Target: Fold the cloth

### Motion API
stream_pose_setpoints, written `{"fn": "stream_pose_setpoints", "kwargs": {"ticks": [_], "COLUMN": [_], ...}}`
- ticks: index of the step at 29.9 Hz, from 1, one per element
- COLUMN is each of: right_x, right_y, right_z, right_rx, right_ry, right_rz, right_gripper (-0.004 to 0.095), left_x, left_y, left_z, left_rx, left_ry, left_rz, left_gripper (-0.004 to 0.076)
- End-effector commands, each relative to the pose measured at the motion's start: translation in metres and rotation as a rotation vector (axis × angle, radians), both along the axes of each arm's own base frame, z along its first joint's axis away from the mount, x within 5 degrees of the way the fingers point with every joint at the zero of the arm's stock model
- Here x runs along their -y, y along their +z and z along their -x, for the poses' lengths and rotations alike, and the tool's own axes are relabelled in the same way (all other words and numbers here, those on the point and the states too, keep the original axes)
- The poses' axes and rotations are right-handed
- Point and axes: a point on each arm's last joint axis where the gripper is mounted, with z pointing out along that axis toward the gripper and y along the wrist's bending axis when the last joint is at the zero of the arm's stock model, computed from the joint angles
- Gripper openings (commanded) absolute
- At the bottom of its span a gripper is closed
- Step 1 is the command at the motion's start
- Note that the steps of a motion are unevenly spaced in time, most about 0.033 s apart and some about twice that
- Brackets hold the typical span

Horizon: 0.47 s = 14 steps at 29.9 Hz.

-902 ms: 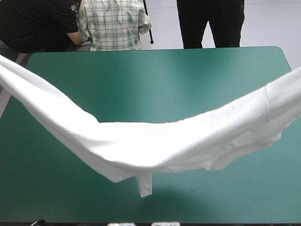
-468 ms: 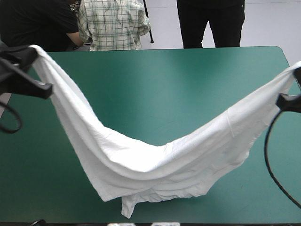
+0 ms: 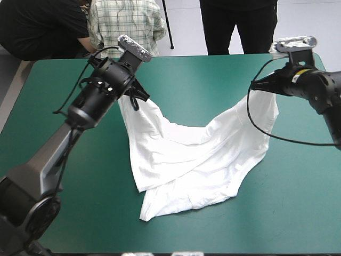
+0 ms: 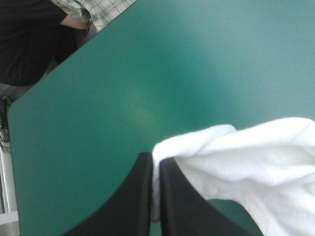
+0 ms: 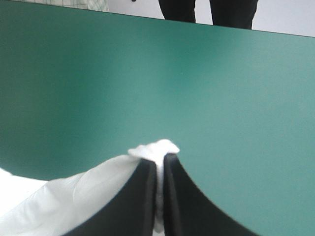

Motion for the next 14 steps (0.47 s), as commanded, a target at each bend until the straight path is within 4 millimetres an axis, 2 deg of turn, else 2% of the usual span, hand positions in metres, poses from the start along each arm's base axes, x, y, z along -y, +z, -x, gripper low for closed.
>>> {"fn": "stream_pose_setpoints", "kwargs": {"ticks": [1,6,11,13,14], "right_x": [-0.002,-0.005,-0.004,-0.004,-0.004], "right_y": [0.002,-0.027,-0.046,-0.05,-0.05], "right_z": [-0.025,-0.051,-0.067,-0.07,-0.071], "right_rx": [0.08,0.0,-0.032,-0.041,-0.041], "right_ry": [0.004,0.005,-0.003,-0.003,-0.004], "right_rz": [0.029,0.049,0.096,0.098,0.098], "right_gripper": [-0.0017,-0.0017,0.0004,0.0078,0.0145], "left_x": [-0.003,-0.003,-0.018,-0.026,-0.03], "left_y": [0.002,-0.028,-0.027,-0.028,-0.029], "left_z": [-0.025,-0.058,-0.067,-0.07,-0.07], "left_rx": [0.075,-0.005,0.014,0.005,-0.007], "left_ry": [0.039,0.065,0.093,0.116,0.124], "left_rz": [0.024,0.097,0.128,0.13,0.136], "left_gripper": [-0.0009,-0.0009,-0.0008,0.0008,0.0034]}}
